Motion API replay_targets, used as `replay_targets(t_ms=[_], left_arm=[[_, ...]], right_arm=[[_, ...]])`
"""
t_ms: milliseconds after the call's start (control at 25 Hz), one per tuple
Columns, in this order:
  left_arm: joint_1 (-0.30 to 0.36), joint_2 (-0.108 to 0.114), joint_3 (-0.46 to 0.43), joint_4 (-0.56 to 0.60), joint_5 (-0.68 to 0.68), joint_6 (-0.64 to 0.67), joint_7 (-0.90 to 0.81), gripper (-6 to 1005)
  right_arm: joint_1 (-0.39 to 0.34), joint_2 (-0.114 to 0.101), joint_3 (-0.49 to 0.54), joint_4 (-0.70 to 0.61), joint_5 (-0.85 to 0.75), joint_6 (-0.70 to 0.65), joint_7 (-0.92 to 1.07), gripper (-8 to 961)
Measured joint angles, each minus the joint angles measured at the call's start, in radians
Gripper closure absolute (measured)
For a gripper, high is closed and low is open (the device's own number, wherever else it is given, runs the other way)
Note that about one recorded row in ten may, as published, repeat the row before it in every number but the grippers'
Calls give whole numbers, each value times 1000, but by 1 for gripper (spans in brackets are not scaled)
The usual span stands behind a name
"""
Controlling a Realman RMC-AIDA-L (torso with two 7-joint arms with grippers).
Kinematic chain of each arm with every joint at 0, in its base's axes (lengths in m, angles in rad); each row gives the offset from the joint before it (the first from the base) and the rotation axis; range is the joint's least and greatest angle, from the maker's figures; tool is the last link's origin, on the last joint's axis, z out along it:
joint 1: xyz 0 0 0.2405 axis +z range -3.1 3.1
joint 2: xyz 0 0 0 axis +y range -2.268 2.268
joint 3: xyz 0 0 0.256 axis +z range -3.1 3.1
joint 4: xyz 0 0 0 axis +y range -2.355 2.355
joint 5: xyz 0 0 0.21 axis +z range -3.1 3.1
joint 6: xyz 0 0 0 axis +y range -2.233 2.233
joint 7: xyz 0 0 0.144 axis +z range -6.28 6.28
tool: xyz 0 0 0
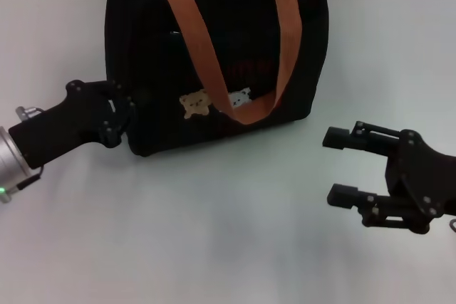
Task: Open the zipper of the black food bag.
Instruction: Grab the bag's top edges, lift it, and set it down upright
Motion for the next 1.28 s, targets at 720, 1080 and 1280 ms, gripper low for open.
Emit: replay_targets(t_ms=[720, 1080, 1280], left_arm=[[46, 95, -1, 338, 8, 213, -144, 924], [39, 110, 5, 641, 25, 328, -213, 924], [14, 79, 12, 771, 85, 345, -246, 924]], right_arm=[[-16, -5, 34, 1, 1, -1, 15, 187], [-6, 3, 29, 7, -1, 22, 23, 188], [10, 6, 25, 32, -4, 87, 56, 189]])
